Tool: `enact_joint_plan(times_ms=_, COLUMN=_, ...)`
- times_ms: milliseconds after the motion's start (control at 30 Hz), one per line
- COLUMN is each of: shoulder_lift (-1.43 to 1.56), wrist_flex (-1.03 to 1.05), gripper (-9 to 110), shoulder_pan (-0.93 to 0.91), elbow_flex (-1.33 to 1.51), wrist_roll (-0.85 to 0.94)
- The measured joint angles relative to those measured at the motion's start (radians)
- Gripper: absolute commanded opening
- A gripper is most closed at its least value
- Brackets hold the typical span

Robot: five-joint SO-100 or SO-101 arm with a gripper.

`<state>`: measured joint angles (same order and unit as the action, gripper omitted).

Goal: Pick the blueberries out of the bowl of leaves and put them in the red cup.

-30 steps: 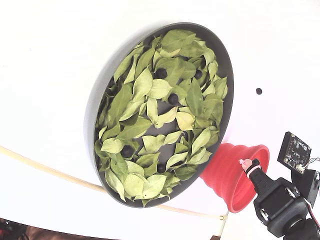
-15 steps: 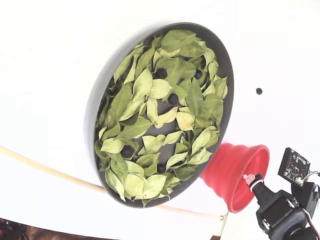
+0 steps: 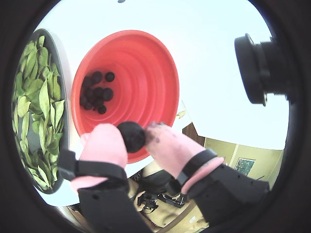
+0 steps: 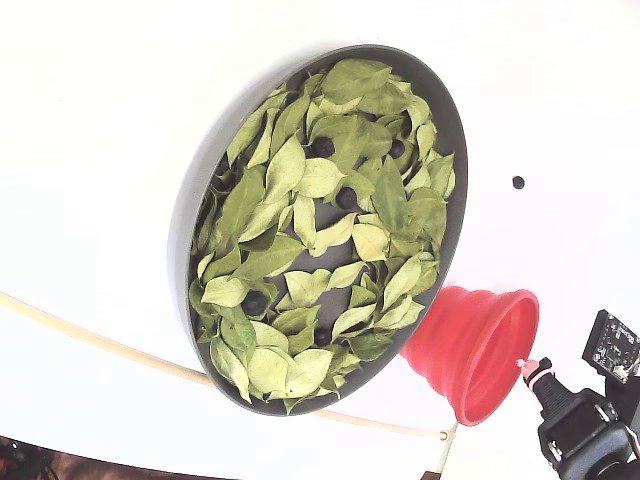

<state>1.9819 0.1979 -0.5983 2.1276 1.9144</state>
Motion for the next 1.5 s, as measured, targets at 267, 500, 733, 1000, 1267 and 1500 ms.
enact_joint_plan(times_ms=267, shoulder_lift=-0.067, wrist_flex=-0.057, gripper=10, shoulder_pan=-0.026, elbow_flex=-0.043, wrist_roll=0.000)
enact_joint_plan(times_ms=500, shoulder_lift=-0.127, wrist_flex=-0.092, gripper=12, shoulder_pan=-0.035, elbow_flex=-0.043, wrist_roll=0.006)
enact_joint_plan(times_ms=733, shoulder_lift=-0.150, wrist_flex=-0.124, gripper=20, shoulder_pan=-0.044, elbow_flex=-0.051, wrist_roll=0.002)
enact_joint_plan(times_ms=1000, shoulder_lift=-0.155, wrist_flex=-0.143, gripper=19, shoulder_pan=-0.038, elbow_flex=-0.061, wrist_roll=-0.015)
enact_joint_plan(times_ms=1267, shoulder_lift=-0.152, wrist_flex=-0.143, gripper=19, shoulder_pan=0.041, elbow_flex=-0.061, wrist_roll=-0.054)
enact_joint_plan(times_ms=1500, shoulder_lift=-0.147, wrist_flex=-0.143, gripper=18, shoulder_pan=0.126, elbow_flex=-0.052, wrist_roll=-0.094)
